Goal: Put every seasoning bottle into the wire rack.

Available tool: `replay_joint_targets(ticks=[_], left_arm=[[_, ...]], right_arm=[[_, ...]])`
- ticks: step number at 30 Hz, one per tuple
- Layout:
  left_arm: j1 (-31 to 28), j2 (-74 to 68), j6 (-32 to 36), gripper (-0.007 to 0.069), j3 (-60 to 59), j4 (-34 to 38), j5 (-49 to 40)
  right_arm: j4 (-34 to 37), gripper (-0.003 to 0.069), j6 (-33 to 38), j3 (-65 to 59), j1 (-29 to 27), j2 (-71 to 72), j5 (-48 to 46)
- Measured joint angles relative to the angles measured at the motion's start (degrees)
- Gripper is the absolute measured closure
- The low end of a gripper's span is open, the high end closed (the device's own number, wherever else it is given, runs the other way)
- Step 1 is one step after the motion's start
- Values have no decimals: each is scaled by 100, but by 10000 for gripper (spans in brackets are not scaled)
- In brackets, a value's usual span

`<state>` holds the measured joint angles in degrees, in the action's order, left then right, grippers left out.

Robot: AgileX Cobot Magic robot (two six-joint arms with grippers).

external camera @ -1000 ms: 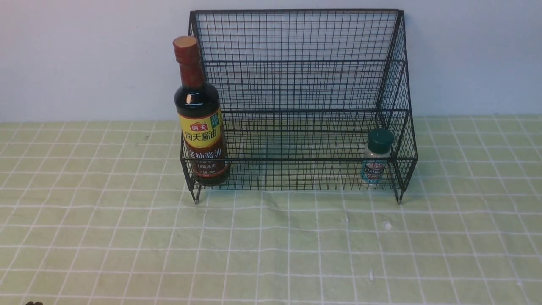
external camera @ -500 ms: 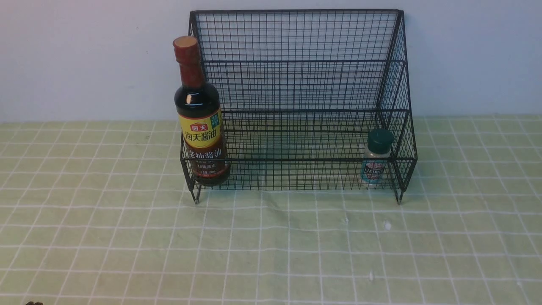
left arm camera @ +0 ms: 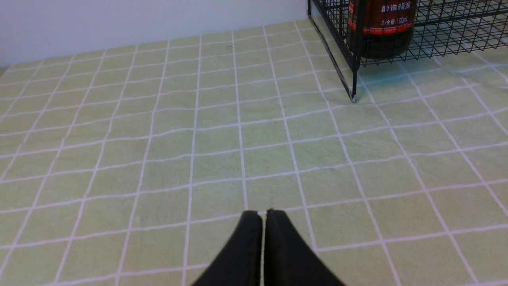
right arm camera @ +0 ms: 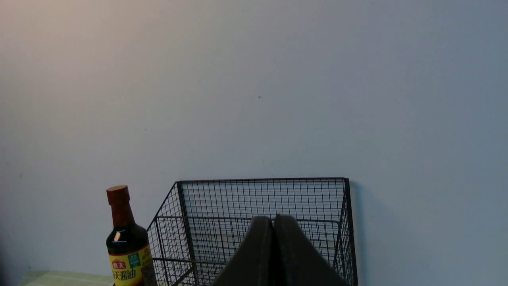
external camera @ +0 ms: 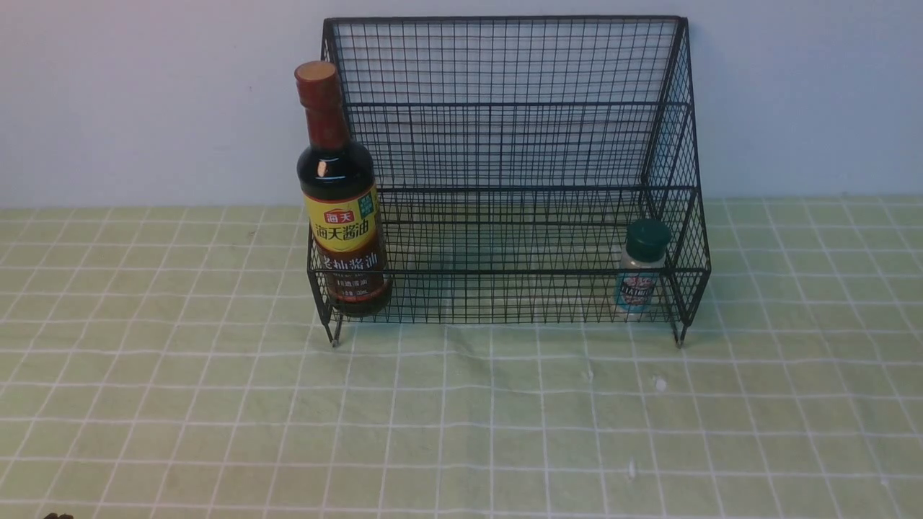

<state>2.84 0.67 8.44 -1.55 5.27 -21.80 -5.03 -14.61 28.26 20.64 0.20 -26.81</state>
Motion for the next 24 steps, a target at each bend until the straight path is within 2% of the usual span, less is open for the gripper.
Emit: replay_joint_targets(ticks=[10, 12, 14, 16, 17, 21, 24], left_arm=[[0, 0, 0, 631, 0, 0, 0], [0, 0, 0, 631, 0, 0, 0], [0, 0, 0, 631, 0, 0, 0], [0, 0, 0, 631, 0, 0, 0], [0, 0, 0, 631, 0, 0, 0], [0, 0, 0, 631, 0, 0, 0], [0, 0, 0, 631, 0, 0, 0]], right_arm=[[-294, 672, 25, -666, -93, 6, 98], [-345, 672, 25, -860, -340, 6, 117], [-366, 672, 25, -1305, -994, 6, 130], [-371, 672, 25, -1542, -1289, 17, 130], [-407, 672, 25, -1866, -1622, 44, 125], [-448, 672, 25, -2636, -2056, 50, 126], [-448, 672, 25, -2887, -2083, 50, 157]])
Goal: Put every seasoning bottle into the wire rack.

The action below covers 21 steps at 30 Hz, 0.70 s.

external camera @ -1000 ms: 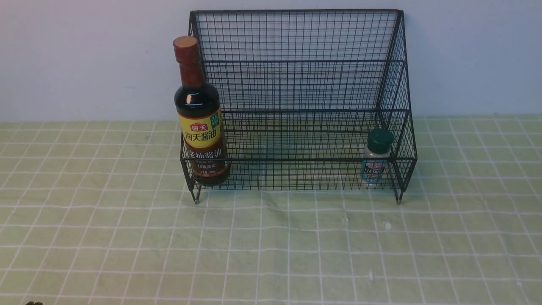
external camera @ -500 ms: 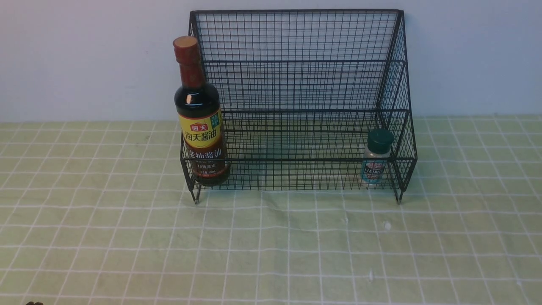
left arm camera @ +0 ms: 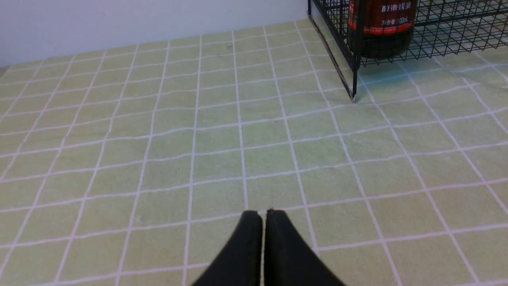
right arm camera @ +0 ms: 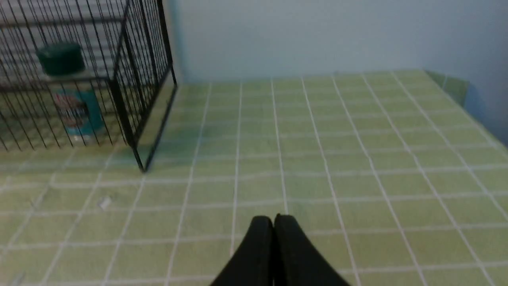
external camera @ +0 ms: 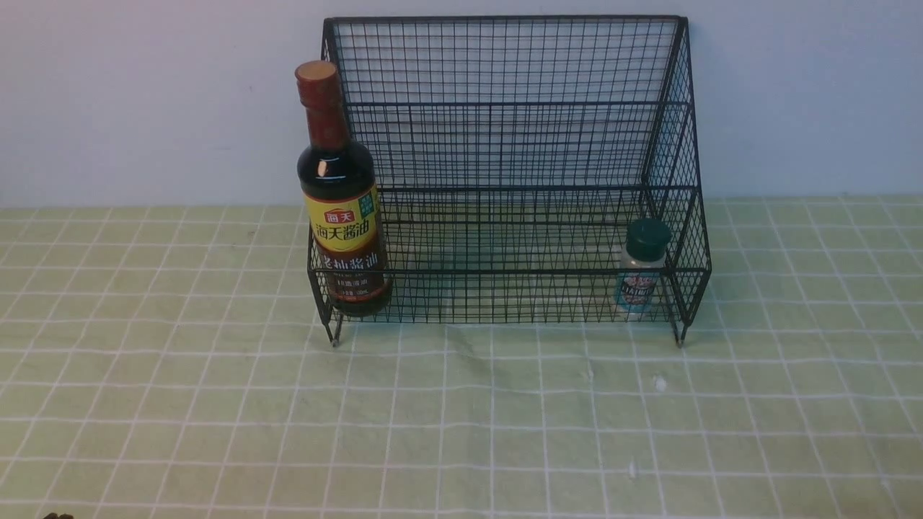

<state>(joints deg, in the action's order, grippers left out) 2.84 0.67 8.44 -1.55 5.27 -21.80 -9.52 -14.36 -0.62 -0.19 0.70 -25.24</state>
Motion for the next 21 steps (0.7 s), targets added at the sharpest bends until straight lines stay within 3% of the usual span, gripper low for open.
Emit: replay_joint_targets(ticks=[21], left_arm=[[0, 0, 0, 631, 0, 0, 0]], right_arm=[[-18, 673, -44, -43, 5, 0, 280]])
